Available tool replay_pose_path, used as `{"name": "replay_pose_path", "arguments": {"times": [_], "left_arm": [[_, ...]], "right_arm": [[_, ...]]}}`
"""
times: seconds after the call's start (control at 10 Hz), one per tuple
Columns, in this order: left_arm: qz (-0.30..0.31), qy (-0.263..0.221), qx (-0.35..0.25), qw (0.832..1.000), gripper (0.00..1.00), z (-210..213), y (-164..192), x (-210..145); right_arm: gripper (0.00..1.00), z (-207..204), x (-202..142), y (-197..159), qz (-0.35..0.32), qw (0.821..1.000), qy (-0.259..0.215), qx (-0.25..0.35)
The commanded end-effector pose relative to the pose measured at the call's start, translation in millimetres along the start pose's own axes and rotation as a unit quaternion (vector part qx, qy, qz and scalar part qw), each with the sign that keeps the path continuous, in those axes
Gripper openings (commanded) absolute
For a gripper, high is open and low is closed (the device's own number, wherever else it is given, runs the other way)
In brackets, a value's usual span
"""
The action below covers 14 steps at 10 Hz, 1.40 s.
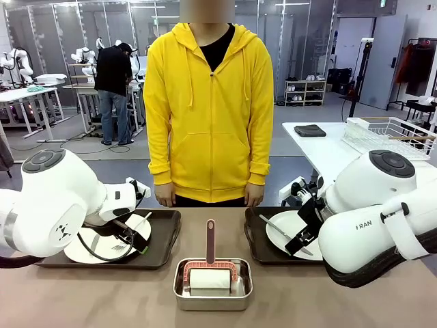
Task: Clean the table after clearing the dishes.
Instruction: When the left (or right) Handle tray is removed, use the left hand (or right hand) to clean the left (or right) side of the table with the Lint Roller.
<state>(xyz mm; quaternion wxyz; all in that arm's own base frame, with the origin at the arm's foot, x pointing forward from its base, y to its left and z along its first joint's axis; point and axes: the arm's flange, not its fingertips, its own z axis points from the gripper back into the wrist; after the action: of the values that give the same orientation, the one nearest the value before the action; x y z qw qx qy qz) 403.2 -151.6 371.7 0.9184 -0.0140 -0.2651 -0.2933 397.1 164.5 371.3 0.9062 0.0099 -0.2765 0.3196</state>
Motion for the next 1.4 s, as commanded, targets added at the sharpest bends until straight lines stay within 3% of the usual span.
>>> {"name": "replay_pose_path", "arguments": {"times": [0.0, 0.3, 0.4, 0.7, 0.8, 1.1, 1.3], "left_arm": [[0.000, 0.000, 0.000, 1.000, 1.00, 0.0, 0.3, -0.1], [0.000, 0.000, 0.000, 1.000, 1.00, 0.0, 0.0, 0.0], [0.012, 0.018, 0.000, 1.000, 1.00, 2.1, 6.2, 10.4], [0.017, 0.039, -0.054, 0.998, 1.00, 17.5, 23.8, 35.2], [0.030, 0.045, -0.093, 0.994, 1.00, 23.8, 33.4, 42.4], [0.084, 0.034, -0.248, 0.965, 1.00, 38.7, 82.5, 57.8], [0.114, -0.007, -0.388, 0.915, 1.00, 42.3, 114.5, 49.9]], "right_arm": [[1.00, 0.0, 0.2, 0.7, 0.000, 1.000, 0.000, 0.000], [1.00, 0.0, 0.0, 0.0, 0.000, 1.000, 0.000, 0.000], [1.00, 10.4, 12.8, -5.3, -0.013, 0.999, -0.012, 0.039], [1.00, 27.0, 40.8, -37.7, -0.036, 0.989, 0.028, 0.141], [1.00, 34.6, 50.3, -50.9, -0.047, 0.984, 0.021, 0.173], [1.00, 44.8, 69.6, -90.9, -0.121, 0.934, 0.010, 0.336], [1.00, 45.9, 64.8, -113.2, -0.173, 0.880, -0.009, 0.442]]}}
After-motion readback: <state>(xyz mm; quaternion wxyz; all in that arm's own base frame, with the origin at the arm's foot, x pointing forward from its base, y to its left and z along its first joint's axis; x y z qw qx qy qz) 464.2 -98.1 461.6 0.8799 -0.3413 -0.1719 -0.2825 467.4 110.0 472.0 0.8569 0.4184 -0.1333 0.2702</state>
